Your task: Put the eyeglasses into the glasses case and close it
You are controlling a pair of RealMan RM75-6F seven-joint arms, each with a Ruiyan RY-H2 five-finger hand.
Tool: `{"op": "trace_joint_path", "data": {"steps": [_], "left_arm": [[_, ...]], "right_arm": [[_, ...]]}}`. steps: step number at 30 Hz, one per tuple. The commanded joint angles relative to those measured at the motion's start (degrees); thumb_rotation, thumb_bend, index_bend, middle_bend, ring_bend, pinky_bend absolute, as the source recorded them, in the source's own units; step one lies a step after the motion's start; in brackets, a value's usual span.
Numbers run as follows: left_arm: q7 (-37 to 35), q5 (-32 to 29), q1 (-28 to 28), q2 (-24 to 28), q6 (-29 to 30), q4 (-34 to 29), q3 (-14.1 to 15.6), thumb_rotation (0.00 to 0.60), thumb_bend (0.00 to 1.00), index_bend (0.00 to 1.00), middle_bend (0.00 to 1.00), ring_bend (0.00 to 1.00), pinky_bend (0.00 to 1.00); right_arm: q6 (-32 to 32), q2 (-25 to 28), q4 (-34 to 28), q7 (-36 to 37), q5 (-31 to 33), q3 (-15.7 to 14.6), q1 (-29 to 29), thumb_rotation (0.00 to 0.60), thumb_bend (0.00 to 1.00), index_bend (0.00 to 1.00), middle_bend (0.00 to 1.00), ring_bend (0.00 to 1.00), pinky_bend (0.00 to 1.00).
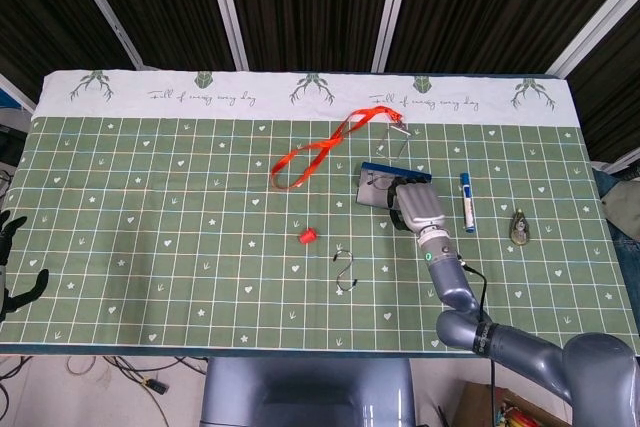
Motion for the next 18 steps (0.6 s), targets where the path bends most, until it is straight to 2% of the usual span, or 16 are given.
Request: {"op": "trace_joint_path", "data": {"steps": [1, 5, 10, 18], "left_arm": [[0.01, 0.01, 0.00, 0.01, -0.01, -0.01, 0.02, 0.600, 0.35, 0.12, 0.00, 0.00, 0.00], [-0.04, -0.02, 0.00, 0.05, -0.04, -0.05, 0.02, 0.600, 0.35, 0.12, 0.00, 0.00, 0.00], [0.05, -0.07, -0.04, 0.06, -0.10, -0.03, 0.03, 0.600, 0.35, 0.13, 0.00, 0.00, 0.00], [0.09, -0.09, -0.04, 0.10, -0.13, -0.06, 0.07, 0.600, 0.35, 0.13, 0.00, 0.00, 0.00]], "right_arm": [[-0.03, -0.17, 0.21, -0.10, 0.18, -0.03, 0.02, 0.600, 0.48, 0.58, 0.29, 0.28, 0.20], [0.04, -0.34, 0.39, -0.15, 0.09, -0.08, 0.08, 0.600, 0.42, 0.58, 0.29, 0.28, 0.20], [0.33, -0.45, 0.41, -0.22, -0.03, -0.01, 0.14, 0.600, 0.40, 0.61, 0.29, 0.28, 0.20], [0.93, -0.38, -0.19, 0.14, -0.41, 0.15, 0.02, 0.600, 0.54, 0.66, 0.29, 0.29, 0.20]]}}
